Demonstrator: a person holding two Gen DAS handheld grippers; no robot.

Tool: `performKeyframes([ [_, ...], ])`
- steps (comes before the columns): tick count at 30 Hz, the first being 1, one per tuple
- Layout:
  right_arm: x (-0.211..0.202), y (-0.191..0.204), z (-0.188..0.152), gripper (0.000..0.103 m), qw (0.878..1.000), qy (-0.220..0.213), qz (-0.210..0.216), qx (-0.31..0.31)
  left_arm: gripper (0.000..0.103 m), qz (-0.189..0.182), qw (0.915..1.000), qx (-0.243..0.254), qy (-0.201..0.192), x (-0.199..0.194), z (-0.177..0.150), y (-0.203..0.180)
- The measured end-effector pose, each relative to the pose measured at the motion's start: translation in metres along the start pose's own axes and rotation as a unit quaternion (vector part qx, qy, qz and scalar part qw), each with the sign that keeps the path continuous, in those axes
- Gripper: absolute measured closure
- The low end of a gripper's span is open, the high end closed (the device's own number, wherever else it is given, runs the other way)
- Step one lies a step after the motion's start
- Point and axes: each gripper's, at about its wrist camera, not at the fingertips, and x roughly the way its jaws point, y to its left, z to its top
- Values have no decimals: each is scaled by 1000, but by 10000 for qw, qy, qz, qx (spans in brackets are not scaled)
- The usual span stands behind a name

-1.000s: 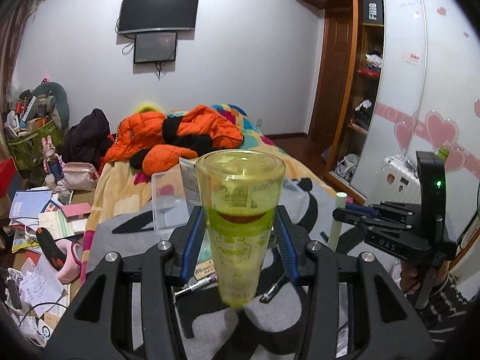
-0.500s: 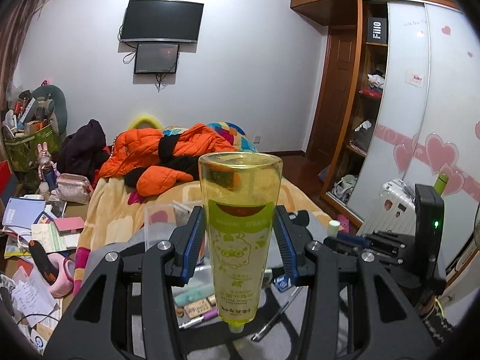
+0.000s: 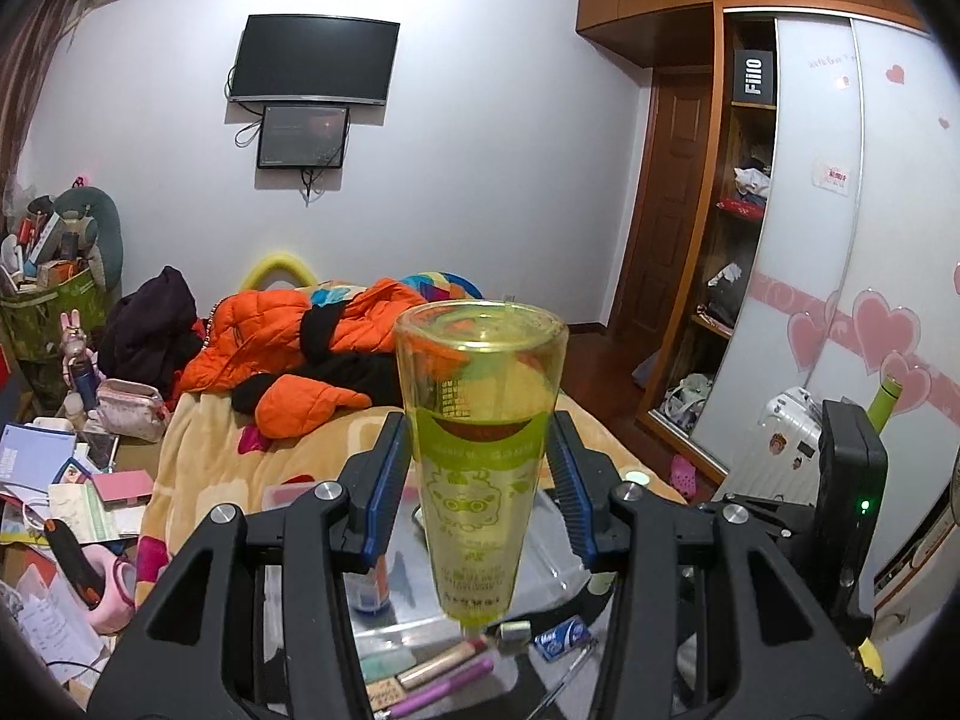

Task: Organize objects
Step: 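Lift the yellow bottle with the left tool while the right lifts the white slim tube, then lower both held items into the clear box and open both tools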

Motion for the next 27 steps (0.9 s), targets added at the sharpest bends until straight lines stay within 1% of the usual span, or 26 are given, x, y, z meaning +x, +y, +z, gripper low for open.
performKeyframes([
  [10, 27, -3, 6, 89, 9999, 134, 4, -23, 57, -136, 9998, -140, 66, 35, 7, 1],
  [13, 34, -3, 7, 89, 9999, 147, -4, -37, 57, -140, 9995, -189, 195, 46, 1, 4],
  [18, 41, 1, 9, 89, 9997, 188, -59, -123, 57, -141, 9976, -334, 589, 66, -14, 17],
  [25, 50, 9, 11, 89, 9992, 236, -117, -284, 57, -30, 9955, -450, 832, 70, -35, 34],
  [27, 53, 11, 12, 89, 9990, 261, -148, -335, 57, -34, 9956, -515, 781, 67, -37, 41],
])
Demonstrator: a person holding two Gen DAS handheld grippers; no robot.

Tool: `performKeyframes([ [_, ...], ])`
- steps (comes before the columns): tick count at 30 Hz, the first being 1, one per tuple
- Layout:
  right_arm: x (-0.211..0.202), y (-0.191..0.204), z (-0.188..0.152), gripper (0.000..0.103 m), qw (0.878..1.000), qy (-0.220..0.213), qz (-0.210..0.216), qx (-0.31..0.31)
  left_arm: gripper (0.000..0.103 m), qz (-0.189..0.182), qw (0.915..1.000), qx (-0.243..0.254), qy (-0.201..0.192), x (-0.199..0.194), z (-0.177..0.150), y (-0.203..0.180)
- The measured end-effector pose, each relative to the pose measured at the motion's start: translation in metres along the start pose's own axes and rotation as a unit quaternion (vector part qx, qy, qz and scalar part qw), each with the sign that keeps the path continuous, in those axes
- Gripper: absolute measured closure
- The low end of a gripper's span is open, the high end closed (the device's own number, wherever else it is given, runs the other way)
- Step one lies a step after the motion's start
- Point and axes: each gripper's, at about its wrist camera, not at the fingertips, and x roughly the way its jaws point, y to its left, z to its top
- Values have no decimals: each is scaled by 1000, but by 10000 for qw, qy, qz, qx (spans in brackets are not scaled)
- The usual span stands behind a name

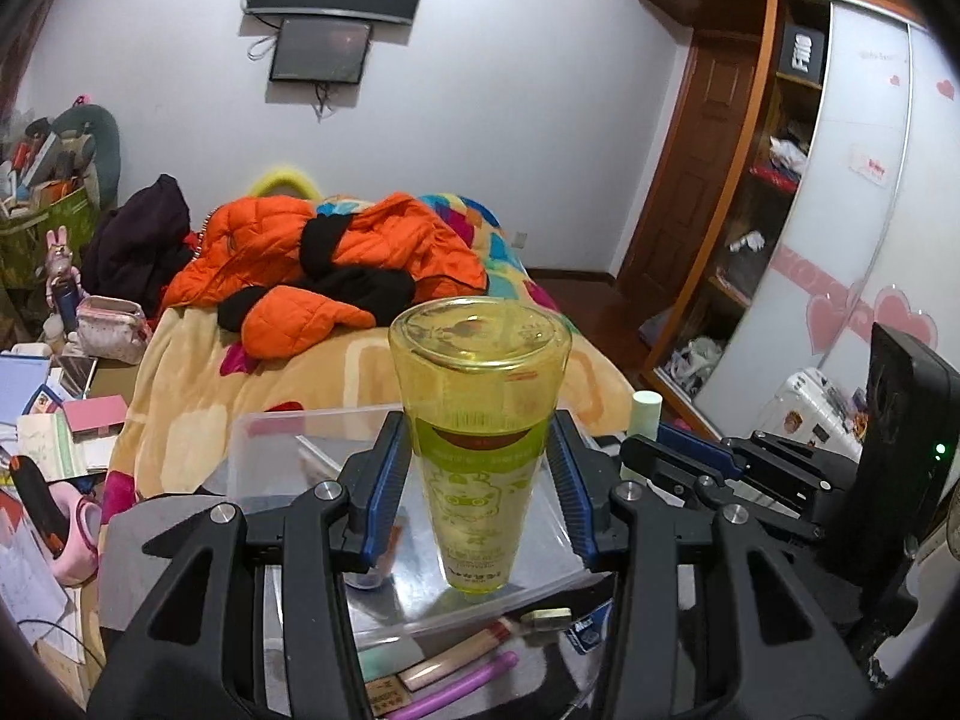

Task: Organize objects
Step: 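Lower both held items into the clear box and open both tools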

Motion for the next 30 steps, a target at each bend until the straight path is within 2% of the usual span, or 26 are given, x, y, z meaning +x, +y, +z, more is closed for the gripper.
performKeyframes([
  [3, 7, 3, 3, 89, 9999, 77, -41, -83, 57, -100, 9998, -141, 23, -3, 0, 11],
  [12, 37, 14, -1, 89, 9984, 465, -169, -285, 55, 48, 9995, -317, 49, -4, -8, 40],
  [20, 59, 25, -10, 89, 9960, 770, -189, -416, 49, 412, 9989, -234, 70, 1, -19, 57],
  [30, 76, 37, -19, 89, 9932, 1042, -57, -509, 42, 659, 9965, -482, 172, 18, -23, 85],
])
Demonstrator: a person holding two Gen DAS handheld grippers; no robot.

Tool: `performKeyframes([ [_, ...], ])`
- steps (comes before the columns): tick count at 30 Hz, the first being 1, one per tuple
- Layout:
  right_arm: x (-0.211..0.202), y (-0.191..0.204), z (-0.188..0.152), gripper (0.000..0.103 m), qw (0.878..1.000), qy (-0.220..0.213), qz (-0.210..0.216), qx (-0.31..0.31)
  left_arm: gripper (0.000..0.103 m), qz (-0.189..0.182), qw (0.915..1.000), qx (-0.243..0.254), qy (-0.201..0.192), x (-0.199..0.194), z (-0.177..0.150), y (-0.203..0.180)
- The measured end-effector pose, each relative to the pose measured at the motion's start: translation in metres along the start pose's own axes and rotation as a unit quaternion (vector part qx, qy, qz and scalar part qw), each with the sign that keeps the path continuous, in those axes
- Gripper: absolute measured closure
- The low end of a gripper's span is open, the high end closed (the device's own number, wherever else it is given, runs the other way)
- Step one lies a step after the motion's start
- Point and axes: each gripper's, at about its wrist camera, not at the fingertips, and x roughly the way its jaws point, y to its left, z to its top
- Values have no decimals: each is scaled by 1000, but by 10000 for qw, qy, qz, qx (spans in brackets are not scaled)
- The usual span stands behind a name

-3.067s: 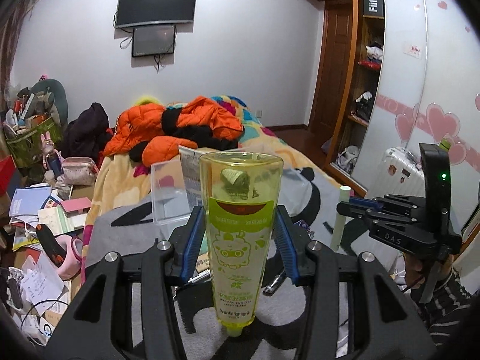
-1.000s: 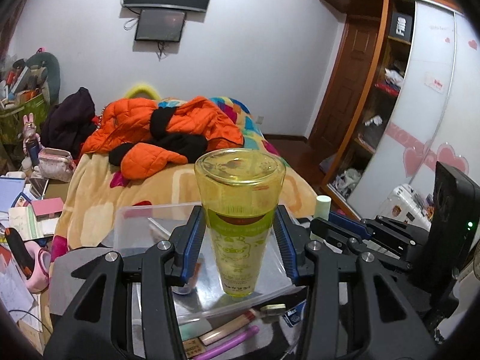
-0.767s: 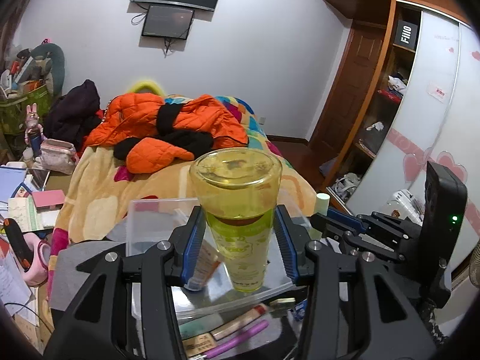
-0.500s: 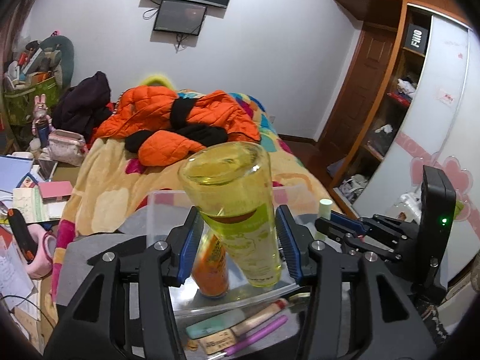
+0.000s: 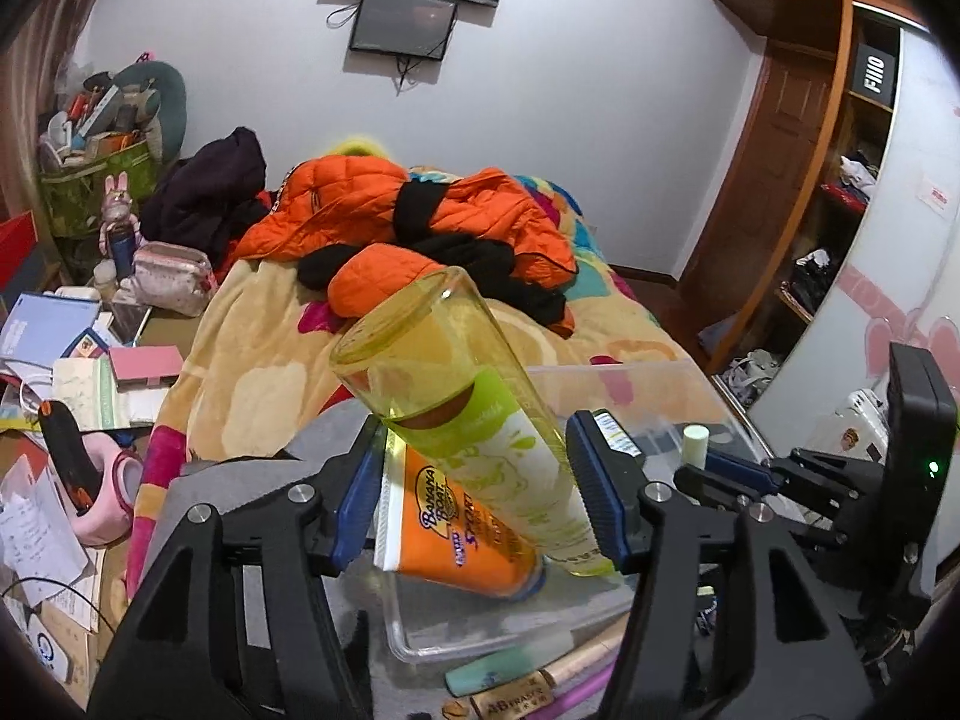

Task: Organize objects
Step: 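Lower both held items into the clear box and open both tools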

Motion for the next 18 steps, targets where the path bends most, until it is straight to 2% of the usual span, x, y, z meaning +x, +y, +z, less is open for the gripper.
performKeyframes([
  [5, 4, 6, -3, 89, 9999, 68, 120, -13, 48, 475, 9979, 381, 243, 20, -6, -5],
  [9, 6, 9, -4, 89, 9999, 62, 143, -25, 49, 503, 9956, 671, 408, 32, -18, -17],
  [13, 7, 8, -4, 88, 9996, 92, 271, -7, 49, 312, 9971, 543, 429, 30, -20, -16],
  [18, 8, 9, -4, 87, 9993, 99, 370, 3, 49, 271, 9977, 511, 346, 17, -17, -19],
])
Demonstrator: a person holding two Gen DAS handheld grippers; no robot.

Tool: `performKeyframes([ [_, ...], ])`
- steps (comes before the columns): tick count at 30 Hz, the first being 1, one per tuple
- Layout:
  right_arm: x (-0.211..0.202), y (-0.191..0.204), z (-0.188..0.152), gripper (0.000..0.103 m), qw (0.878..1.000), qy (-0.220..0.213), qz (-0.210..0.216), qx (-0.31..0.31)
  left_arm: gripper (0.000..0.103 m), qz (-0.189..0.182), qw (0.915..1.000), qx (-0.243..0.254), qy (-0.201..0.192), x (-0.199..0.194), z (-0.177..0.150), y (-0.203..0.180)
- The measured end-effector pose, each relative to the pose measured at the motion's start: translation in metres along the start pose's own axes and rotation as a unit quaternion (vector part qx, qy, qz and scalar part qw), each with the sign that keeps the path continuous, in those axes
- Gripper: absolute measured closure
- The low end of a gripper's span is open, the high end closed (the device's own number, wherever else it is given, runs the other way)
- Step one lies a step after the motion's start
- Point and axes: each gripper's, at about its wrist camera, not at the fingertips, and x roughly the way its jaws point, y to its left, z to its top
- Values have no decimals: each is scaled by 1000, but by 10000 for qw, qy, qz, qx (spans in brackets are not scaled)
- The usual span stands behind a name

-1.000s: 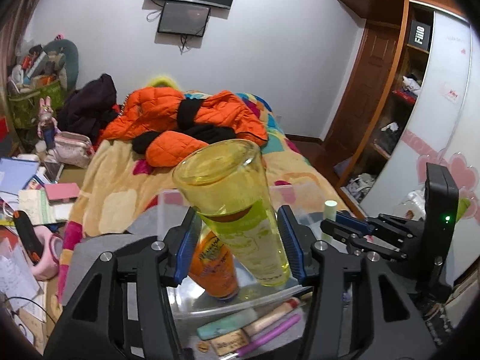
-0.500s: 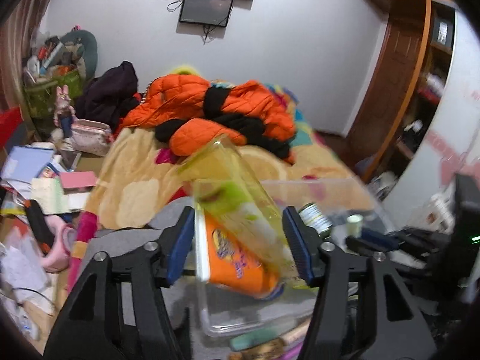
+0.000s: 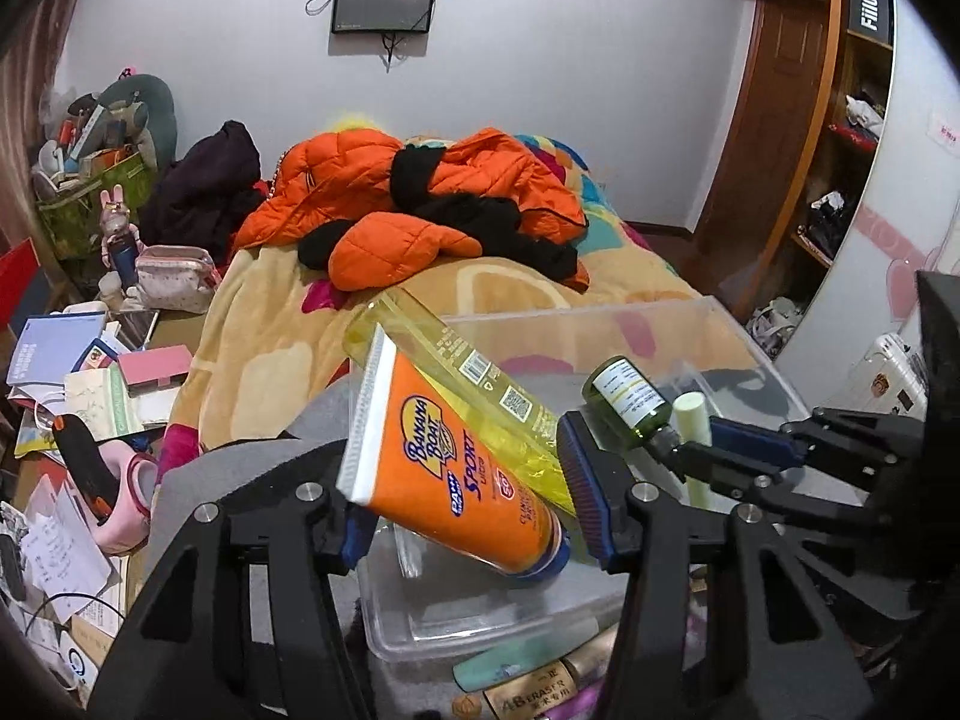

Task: Organize objects
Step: 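Lower both held items into the clear box and open both tools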

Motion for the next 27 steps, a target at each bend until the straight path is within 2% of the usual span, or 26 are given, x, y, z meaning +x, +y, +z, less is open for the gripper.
performKeyframes([
  [2, -1, 0, -1, 87, 10000, 10, 72, 28, 47, 52, 10000, 49, -26, -6, 0, -3],
  [5, -8, 1, -2, 87, 9999, -26, 114, 45, 32, 139, 9998, 92, -68, -13, 0, -7],
  [12, -33, -1, -5, 83, 9996, -236, 110, 106, 27, 167, 9996, 168, -139, -28, -6, -15],
  [18, -58, -6, -11, 71, 9988, -443, 54, 202, 16, 255, 9990, 167, -316, -46, -11, -17],
  [23, -73, -8, -19, 58, 9982, -538, -5, 263, 15, 241, 9987, 206, -393, -60, -17, -19],
  [25, -80, -7, -23, 58, 9979, -579, -36, 270, 15, 281, 9984, 259, -425, -66, -20, -22],
  [27, -86, -8, -27, 56, 9978, -608, -57, 277, 9, 319, 9979, 341, -443, -71, -25, -25],
])
